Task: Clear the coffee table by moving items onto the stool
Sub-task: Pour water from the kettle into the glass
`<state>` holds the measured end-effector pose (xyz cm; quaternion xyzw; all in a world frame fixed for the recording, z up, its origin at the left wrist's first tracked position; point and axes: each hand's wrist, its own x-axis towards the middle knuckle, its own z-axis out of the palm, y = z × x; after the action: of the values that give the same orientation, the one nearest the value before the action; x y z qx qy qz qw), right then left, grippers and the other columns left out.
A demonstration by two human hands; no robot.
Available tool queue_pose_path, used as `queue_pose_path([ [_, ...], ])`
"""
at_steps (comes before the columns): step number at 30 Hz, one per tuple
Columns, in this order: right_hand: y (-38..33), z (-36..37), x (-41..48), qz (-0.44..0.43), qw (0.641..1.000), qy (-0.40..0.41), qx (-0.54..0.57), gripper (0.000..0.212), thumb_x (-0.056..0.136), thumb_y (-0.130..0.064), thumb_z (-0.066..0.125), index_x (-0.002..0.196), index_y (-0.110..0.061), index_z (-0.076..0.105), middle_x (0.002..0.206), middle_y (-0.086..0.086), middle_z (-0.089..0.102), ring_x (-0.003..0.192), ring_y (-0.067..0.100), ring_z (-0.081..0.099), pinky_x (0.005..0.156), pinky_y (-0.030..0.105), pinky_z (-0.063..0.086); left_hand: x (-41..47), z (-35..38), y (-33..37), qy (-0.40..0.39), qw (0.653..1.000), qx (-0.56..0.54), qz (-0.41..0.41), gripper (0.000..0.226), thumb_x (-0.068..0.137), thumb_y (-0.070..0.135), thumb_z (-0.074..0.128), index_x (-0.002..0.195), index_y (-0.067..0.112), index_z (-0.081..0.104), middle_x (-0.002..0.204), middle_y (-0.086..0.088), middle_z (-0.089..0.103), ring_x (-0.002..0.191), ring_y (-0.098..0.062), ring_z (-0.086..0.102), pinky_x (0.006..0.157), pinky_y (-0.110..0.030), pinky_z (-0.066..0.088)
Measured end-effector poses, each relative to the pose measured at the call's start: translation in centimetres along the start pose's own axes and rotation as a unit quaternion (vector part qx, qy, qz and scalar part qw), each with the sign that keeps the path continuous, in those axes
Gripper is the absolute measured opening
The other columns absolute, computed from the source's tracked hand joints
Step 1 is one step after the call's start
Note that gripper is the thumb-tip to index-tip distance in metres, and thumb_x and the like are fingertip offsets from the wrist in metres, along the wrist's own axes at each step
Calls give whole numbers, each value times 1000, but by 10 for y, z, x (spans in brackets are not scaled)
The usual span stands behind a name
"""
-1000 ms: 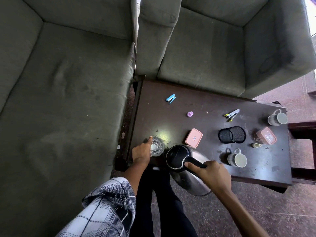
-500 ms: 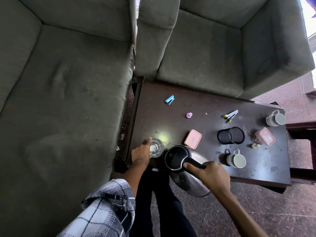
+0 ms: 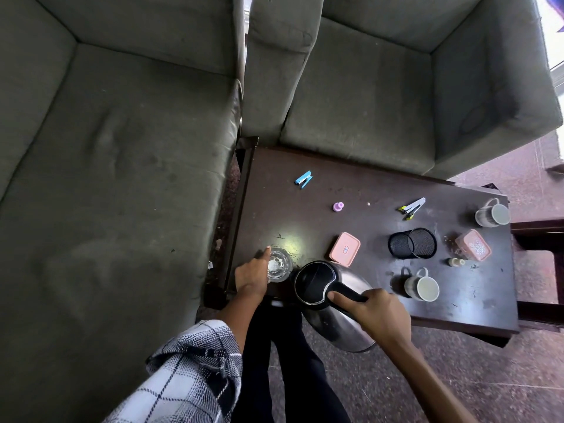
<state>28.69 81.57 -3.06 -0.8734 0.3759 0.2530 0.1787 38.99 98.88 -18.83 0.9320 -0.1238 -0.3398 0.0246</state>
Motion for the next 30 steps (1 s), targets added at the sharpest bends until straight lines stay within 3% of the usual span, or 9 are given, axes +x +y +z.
queue_pose_path([
  [30, -3, -4, 1, -11, 1000, 4, -3, 73, 57, -80, 59, 43, -11, 42, 46, -1, 45, 60, 26, 55, 54, 27, 38, -1, -1, 0, 2, 1000, -2, 4, 65, 94, 11, 49, 147, 31, 17, 114, -8, 67, 102, -26, 66, 79, -34, 50],
])
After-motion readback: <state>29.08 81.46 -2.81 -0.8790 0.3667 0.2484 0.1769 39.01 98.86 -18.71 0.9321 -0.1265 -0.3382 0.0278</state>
